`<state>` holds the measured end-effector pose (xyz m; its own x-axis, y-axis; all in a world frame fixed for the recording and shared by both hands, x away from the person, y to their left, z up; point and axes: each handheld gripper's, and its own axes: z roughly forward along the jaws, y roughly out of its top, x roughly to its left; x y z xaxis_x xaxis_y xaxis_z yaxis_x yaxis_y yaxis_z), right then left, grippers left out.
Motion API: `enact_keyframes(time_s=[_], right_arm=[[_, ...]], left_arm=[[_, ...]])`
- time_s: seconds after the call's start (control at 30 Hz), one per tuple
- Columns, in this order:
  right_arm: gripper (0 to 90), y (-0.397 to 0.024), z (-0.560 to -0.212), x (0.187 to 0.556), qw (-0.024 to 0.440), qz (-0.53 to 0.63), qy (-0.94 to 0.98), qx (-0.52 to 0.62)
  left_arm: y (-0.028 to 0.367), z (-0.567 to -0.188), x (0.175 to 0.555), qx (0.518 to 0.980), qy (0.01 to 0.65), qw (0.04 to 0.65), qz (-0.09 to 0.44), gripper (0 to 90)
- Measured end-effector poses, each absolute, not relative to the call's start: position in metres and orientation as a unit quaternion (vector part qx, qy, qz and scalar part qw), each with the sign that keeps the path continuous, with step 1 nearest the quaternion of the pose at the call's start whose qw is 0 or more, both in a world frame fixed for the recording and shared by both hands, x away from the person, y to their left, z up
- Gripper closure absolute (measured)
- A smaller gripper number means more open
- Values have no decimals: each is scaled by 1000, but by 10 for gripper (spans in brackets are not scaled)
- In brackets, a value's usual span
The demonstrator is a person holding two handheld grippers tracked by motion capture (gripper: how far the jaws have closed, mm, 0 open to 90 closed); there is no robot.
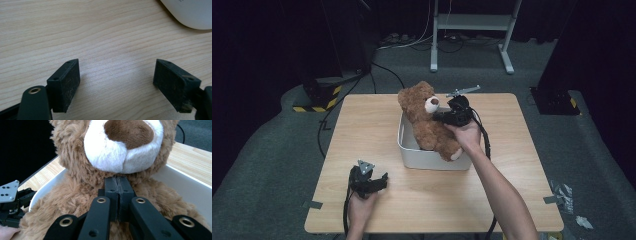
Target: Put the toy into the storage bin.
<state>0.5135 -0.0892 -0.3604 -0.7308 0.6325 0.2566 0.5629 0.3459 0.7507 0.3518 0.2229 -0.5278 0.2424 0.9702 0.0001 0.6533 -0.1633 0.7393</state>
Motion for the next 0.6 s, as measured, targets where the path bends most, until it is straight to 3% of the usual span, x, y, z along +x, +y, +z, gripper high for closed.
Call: enact_keyframes(time_s=[0.6], right_arm=[[884,-92,-365,517,17,432,828,357]], left_arm=[[223,-528,352,721,562,319,249,214]])
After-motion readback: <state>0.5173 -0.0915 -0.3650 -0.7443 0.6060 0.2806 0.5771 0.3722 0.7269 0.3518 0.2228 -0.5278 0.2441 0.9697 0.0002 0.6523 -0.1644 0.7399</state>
